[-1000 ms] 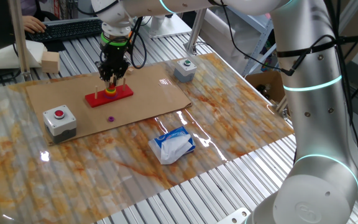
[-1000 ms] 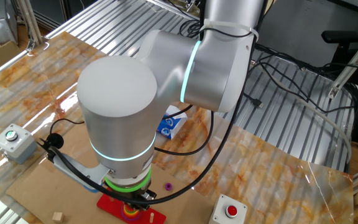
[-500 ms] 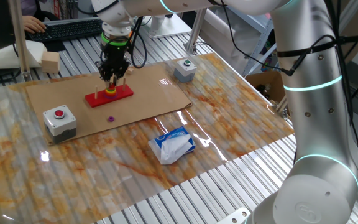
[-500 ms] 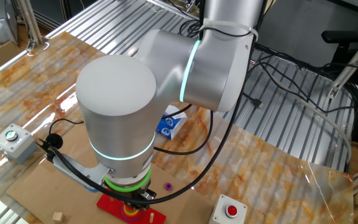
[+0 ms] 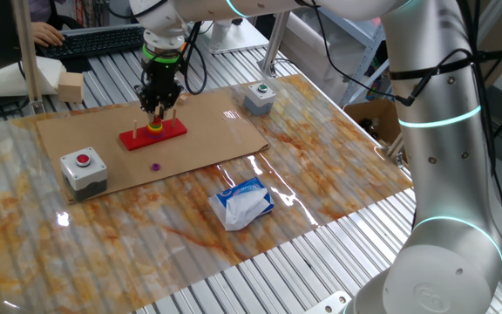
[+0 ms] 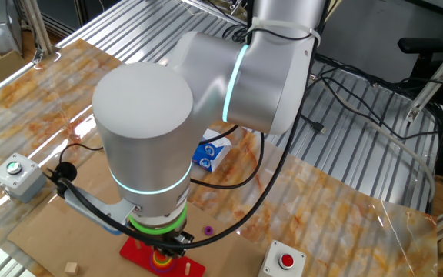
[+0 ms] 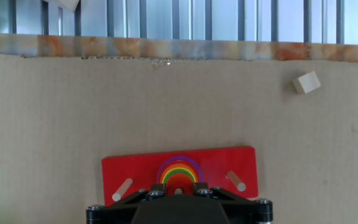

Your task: Take out one Hanoi block and throw it aside

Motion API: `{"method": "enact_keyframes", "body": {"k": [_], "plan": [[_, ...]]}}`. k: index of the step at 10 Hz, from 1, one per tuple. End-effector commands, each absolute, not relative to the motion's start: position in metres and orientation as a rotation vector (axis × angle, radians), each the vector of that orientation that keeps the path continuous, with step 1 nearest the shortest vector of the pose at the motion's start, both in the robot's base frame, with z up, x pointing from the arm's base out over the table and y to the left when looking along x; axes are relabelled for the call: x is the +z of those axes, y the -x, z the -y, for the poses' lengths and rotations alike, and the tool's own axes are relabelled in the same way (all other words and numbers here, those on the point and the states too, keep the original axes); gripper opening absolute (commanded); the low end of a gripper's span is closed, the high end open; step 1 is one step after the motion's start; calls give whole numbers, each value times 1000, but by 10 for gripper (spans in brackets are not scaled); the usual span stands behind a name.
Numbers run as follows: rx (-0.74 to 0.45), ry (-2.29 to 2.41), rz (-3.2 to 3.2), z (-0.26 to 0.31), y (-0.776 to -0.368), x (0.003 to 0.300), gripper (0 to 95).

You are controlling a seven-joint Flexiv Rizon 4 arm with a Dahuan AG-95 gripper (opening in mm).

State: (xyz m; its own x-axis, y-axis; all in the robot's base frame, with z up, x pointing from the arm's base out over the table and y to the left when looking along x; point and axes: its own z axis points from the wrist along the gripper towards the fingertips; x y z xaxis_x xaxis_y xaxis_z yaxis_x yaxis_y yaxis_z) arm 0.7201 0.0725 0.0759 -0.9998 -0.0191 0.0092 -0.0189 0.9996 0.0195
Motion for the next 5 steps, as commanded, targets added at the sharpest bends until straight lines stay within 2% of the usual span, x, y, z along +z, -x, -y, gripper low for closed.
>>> {"method": "enact_keyframes", "body": {"k": [1, 5], "plan": [[-30, -34, 3133, -72, -719, 78, 0], [-29, -41, 3134, -74, -717, 84, 0]]}}
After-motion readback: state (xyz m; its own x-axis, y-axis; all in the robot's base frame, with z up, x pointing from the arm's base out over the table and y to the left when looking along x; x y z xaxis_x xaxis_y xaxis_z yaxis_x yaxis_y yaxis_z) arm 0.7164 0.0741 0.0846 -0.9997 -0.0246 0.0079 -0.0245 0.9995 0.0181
